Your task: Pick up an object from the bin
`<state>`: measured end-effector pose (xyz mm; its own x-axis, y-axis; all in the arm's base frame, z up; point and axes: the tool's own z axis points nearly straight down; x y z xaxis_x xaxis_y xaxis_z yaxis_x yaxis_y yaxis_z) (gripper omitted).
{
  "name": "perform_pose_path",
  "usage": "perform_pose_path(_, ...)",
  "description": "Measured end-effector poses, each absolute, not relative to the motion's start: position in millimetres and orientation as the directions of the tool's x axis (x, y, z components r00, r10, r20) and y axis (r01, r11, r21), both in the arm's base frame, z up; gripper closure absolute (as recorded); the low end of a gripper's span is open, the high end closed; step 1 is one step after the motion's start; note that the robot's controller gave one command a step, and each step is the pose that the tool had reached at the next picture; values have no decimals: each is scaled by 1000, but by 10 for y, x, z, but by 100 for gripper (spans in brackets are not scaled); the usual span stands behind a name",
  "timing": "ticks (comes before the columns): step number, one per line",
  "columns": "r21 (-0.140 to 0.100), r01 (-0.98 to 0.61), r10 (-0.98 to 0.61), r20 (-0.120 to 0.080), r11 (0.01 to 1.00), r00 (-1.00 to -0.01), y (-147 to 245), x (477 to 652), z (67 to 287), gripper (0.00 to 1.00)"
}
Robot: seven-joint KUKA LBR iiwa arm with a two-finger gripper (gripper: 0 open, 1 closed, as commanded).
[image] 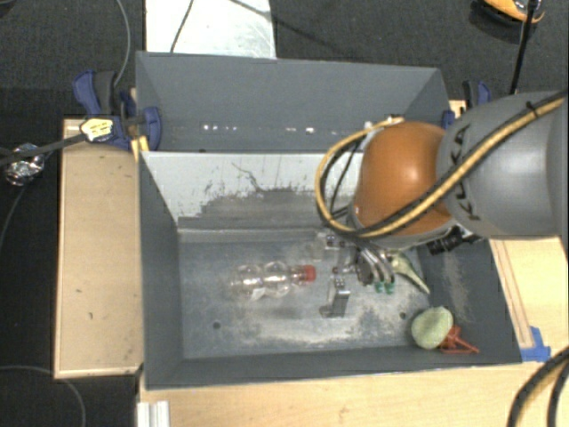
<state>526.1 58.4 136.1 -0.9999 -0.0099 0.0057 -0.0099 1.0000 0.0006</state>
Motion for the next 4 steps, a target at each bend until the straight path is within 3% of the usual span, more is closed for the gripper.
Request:
perform_pose_path(1,1,-9,-9,-2,1000,-1000,581,5277,1404,0)
perform_pose_path(2,0,-46,-46,-6,999,-999,666,5389,1193,0)
perform_pose_path(3,1,-56,-56,-3,998,-998,974,5484,793,0)
perform_pose_path(4,0,-146,-146,-9,989,-989,1091,5557,705,100)
